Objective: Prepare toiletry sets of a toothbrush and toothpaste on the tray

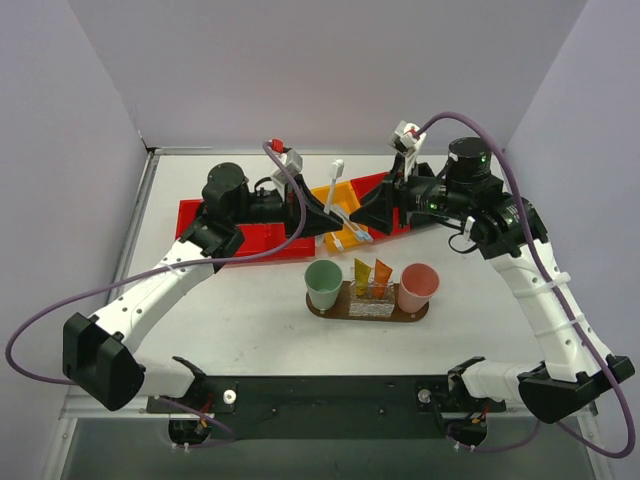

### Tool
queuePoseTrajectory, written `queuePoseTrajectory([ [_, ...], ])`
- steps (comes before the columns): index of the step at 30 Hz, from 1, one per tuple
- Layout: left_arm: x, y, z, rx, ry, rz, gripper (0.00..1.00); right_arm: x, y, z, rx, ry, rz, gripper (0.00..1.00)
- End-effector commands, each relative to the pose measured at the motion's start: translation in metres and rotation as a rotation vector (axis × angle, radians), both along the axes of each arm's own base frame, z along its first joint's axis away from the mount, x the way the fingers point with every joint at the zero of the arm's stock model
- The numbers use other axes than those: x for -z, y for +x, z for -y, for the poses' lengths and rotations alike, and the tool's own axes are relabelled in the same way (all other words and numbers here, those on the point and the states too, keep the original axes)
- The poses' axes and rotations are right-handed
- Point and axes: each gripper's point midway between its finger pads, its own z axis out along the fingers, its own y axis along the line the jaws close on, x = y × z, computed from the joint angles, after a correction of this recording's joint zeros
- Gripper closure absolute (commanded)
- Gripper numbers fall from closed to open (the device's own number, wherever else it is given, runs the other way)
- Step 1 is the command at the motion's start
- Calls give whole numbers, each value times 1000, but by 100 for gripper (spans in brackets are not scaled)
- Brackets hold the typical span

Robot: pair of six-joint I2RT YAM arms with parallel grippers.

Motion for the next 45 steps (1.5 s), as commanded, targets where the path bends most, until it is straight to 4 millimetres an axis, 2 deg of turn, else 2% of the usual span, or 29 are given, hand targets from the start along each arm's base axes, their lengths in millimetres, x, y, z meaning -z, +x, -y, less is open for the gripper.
queuePoseTrajectory([
  [1,-16,-22,3,146,-84,-9,100,-22,1,-12,-52,59,80,53],
  [6,-17,-32,4,198,-110,-8,100,-23,5,-17,-38,69,65,54],
  [12,-12,-34,9,222,-119,-26,100,-25,3,-23,-53,88,56,54],
  [23,-10,-36,11,230,-127,-33,100,-38,-9,-35,-131,163,11,57],
  [35,-13,-37,16,252,-162,-47,100,-29,-8,-47,-151,161,-13,63],
  [38,-14,-39,16,258,-164,-42,100,-28,-7,-48,-150,158,-13,68],
  [45,-14,-38,16,256,-161,-39,100,-26,-9,-52,-163,154,-22,91],
])
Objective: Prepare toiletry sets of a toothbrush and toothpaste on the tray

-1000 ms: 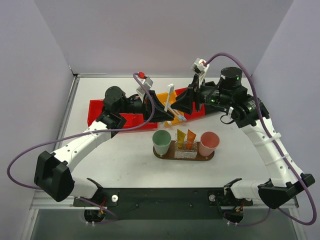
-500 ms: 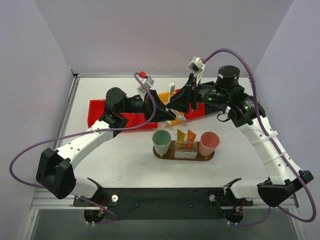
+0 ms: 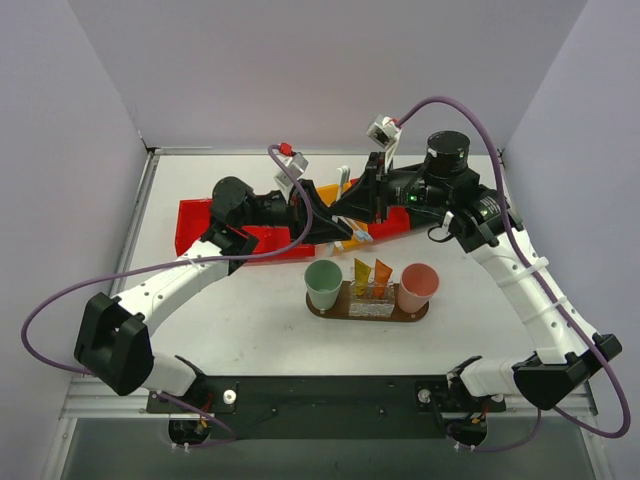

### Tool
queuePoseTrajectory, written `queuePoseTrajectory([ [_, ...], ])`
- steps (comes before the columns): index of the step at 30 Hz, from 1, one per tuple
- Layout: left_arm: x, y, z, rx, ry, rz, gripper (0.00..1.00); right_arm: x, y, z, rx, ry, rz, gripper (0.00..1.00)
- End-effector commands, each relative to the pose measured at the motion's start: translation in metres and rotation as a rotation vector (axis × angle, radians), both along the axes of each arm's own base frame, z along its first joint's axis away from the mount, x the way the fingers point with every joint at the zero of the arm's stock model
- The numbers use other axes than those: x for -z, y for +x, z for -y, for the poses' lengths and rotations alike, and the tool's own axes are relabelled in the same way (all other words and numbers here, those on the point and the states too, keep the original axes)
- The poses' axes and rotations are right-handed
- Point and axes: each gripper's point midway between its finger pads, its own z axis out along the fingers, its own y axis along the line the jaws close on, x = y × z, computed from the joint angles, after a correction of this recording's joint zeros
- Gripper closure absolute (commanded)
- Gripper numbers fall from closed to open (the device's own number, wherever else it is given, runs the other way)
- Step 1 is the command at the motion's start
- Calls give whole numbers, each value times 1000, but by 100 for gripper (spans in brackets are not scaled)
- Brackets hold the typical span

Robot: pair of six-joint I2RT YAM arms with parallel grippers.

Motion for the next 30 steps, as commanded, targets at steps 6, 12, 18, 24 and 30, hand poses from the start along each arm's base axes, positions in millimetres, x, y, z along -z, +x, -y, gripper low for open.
queuePoseTrajectory([
  [6,-9,-4,0,8,-14,84,100,-9,1,-4,-3,0,77,100],
  [12,-3,0,-4,-25,19,117,65,-8,11,10,92,-63,143,100],
  [18,-1,16,-24,-129,55,146,34,10,16,29,168,-153,207,100],
  [24,-7,35,-71,-254,75,155,29,45,11,48,212,-238,233,100],
  [30,-16,66,-116,-423,84,146,29,82,1,56,202,-267,268,100],
])
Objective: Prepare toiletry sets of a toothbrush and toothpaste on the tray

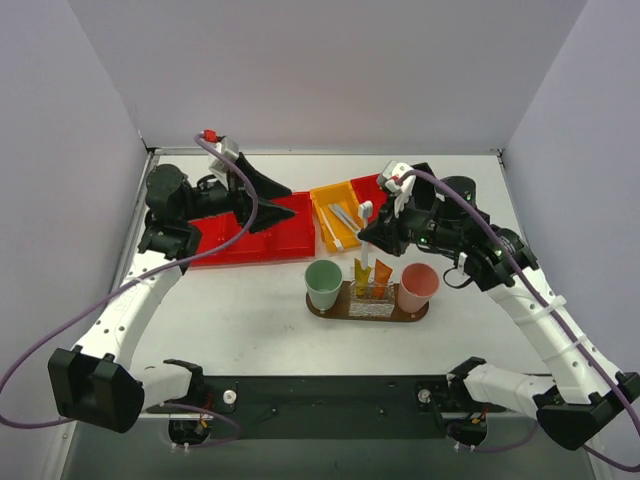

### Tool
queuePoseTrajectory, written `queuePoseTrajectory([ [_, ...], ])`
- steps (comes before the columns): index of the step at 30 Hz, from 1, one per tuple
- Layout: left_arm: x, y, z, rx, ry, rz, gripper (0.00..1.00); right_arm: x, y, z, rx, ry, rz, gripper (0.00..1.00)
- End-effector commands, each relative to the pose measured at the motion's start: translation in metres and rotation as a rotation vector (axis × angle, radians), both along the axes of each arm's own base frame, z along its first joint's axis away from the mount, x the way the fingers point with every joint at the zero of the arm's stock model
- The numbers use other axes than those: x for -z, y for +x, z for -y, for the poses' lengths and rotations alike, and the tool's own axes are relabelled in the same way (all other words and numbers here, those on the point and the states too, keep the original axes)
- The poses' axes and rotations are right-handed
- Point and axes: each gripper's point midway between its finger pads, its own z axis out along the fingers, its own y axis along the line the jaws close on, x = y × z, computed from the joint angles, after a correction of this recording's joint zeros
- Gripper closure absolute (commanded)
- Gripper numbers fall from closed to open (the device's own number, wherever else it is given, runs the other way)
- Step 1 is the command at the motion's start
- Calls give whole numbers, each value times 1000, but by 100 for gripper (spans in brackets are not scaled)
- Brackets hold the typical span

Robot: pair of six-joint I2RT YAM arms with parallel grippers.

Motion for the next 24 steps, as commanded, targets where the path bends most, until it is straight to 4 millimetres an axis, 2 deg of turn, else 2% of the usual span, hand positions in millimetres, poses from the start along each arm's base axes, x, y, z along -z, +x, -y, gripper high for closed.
queuePoseTrajectory([
  [1,-9,13,-24,-92,0,25,29,26,-4,5,-15,-23,78,100],
  [4,-15,23,-37,-145,2,37,29,39,-3,6,-12,-31,114,100],
  [5,-15,25,-39,-153,2,34,29,58,-4,7,-15,-54,101,100],
  [6,-15,28,-42,-164,4,31,29,56,-4,7,-15,-42,125,100],
  [8,-16,33,-47,-190,6,24,29,72,-8,8,-21,-52,114,100],
  [10,-16,37,-52,-213,13,19,30,74,-10,8,-26,-38,134,100],
  [16,-12,46,-61,-257,29,14,29,97,-14,11,-18,-52,160,100],
  [17,-11,48,-63,-266,30,9,29,92,-12,10,-14,-35,183,100],
  [21,-9,53,-70,-287,38,-2,30,94,-16,10,-17,-12,201,100],
  [24,-10,54,-75,-301,43,8,29,104,-18,10,-17,-7,192,100],
])
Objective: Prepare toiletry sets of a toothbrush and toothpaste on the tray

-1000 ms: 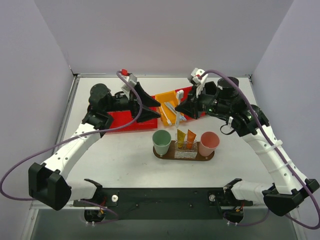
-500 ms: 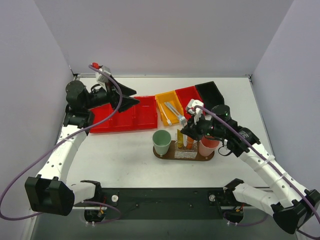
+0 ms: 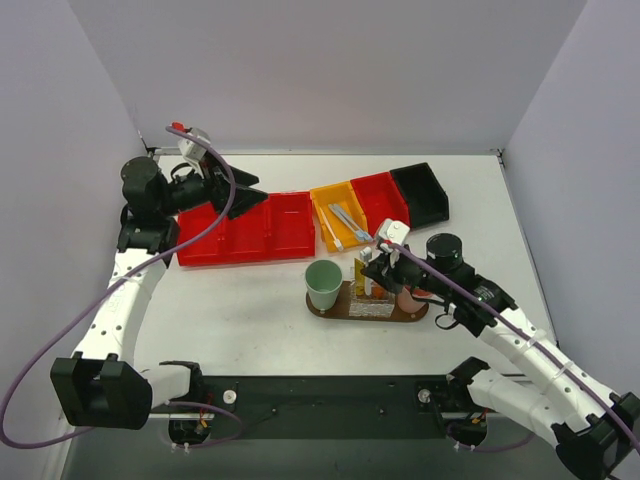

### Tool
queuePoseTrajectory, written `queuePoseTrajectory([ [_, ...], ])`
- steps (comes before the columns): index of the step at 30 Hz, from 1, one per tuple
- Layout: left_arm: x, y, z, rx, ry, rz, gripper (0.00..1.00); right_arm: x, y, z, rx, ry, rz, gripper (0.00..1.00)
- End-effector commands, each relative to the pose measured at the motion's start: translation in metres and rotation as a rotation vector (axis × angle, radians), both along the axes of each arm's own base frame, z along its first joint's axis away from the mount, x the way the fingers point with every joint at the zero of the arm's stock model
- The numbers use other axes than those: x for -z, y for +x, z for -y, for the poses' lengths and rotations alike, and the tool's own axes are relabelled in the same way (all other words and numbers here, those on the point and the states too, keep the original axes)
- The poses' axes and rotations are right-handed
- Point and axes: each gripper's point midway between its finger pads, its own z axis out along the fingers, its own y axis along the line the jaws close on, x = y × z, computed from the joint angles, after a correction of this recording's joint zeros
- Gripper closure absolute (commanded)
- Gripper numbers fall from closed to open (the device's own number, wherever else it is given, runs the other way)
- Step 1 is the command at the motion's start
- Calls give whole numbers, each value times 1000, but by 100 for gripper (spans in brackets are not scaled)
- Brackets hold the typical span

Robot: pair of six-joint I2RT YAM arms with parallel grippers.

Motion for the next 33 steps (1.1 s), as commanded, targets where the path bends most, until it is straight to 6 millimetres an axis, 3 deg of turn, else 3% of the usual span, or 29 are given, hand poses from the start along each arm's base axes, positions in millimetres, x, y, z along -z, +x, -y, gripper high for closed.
queuePoseTrajectory([
  [1,-21,1,-10,-34,14,70,29,-10,2,-7,-19,57,87,100],
  [16,-10,9,-26,-78,54,44,29,23,-7,-24,-81,50,71,100],
  [17,-9,14,-36,-111,58,44,30,23,-8,-25,-89,47,75,100],
  [19,-6,14,-38,-116,61,35,29,26,-10,-28,-103,38,77,100],
  [25,7,12,-43,-134,93,18,29,34,-11,-28,-117,30,80,100],
  [33,11,13,-47,-154,97,13,29,49,-13,-24,-118,3,80,100],
])
